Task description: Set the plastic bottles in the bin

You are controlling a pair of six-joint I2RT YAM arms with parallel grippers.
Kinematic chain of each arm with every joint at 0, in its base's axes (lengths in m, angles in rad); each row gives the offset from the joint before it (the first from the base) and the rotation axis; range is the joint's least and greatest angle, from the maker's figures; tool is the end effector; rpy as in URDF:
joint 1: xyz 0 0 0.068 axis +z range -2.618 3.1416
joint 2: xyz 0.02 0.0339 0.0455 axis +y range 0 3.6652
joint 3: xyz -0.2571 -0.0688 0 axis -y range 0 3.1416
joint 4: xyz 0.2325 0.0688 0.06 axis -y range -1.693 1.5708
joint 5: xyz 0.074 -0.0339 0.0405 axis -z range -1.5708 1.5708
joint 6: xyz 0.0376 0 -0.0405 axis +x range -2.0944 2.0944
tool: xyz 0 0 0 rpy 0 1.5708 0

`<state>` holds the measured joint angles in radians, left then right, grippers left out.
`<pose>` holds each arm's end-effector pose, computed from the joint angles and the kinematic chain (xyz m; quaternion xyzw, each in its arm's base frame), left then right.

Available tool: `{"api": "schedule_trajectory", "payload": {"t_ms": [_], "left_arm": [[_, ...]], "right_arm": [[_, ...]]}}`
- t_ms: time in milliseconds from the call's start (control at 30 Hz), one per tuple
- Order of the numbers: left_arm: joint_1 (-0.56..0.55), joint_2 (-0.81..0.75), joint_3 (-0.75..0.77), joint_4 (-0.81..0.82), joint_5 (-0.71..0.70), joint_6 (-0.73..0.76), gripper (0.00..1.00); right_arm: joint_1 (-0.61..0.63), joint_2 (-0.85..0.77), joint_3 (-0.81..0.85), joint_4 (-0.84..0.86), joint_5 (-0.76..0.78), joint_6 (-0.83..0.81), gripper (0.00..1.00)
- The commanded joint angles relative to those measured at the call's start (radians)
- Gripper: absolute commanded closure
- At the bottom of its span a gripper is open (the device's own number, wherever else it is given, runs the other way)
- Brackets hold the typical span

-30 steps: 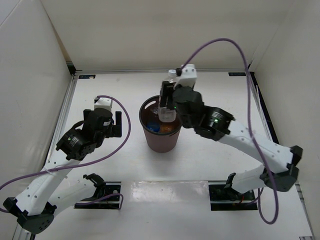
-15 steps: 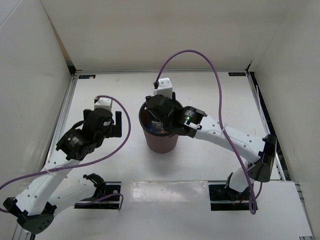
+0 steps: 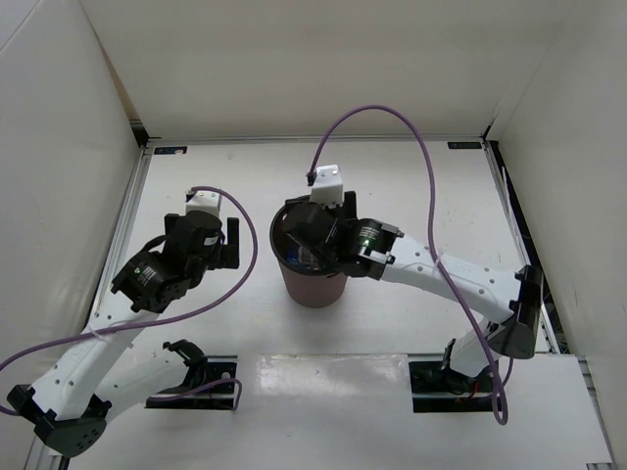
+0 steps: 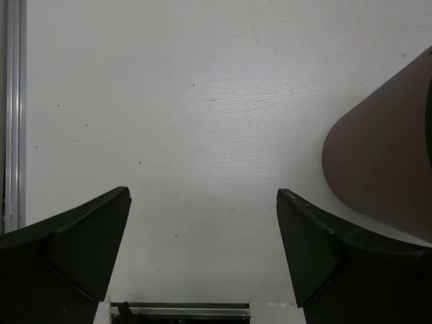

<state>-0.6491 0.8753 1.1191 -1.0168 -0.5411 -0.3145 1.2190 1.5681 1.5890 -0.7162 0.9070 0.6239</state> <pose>0.1252 -0.0707 0.3511 0.0455 0.8929 0.0448 0.4458 0.1398 0.2950 0.3732 -0.0611 0.8328 0.0636 0.5465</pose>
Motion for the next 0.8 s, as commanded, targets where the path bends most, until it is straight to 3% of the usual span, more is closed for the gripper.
{"api": "schedule_trajectory", "payload": {"t_ms": [0,200,333,467,533,567,600,633,667,733,767], "left_arm": [[0.005,0.004,-0.001,0.0,-0.005,0.002,0.0],[0.005,0.005,-0.001,0.003,-0.003,0.002,0.0],[0.003,0.014,0.001,0.001,-0.005,0.002,0.0],[0.005,0.017,0.001,0.0,-0.003,0.002,0.0],[0.005,0.014,0.001,0.001,-0.003,0.0,0.0],[0.003,0.017,-0.001,0.004,0.0,-0.001,0.0],[0.005,0.022,-0.001,0.003,-0.002,-0.001,0.0],[0.003,0.024,-0.002,0.004,-0.002,-0.003,0.0],[0.005,0.025,-0.001,0.003,-0.002,-0.003,0.0],[0.005,0.03,0.001,0.0,-0.006,0.0,0.0],[0.003,0.028,0.004,0.0,-0.007,-0.001,0.0]], "right_arm": [[-0.051,-0.094,0.028,-0.042,0.047,0.027,0.1],[-0.095,-0.235,0.022,-0.114,0.061,0.025,0.1],[-0.098,-0.396,-0.059,-0.072,0.058,0.005,0.1],[-0.186,-0.545,-0.193,-0.097,-0.006,0.062,0.1],[-0.367,-0.597,-0.256,-0.104,-0.136,0.06,0.1],[-0.43,-0.611,-0.303,-0.104,-0.252,0.059,0.1],[-0.626,-0.641,-0.323,-0.107,-0.392,0.053,0.1],[-0.698,-0.651,-0.372,-0.108,-0.457,0.03,0.1],[-0.763,-0.666,-0.415,-0.104,-0.646,0.001,0.1],[-1.0,-0.671,-0.468,-0.092,-0.75,-0.079,0.1],[-1.048,-0.669,-0.484,-0.074,-0.848,-0.098,0.1]]}}
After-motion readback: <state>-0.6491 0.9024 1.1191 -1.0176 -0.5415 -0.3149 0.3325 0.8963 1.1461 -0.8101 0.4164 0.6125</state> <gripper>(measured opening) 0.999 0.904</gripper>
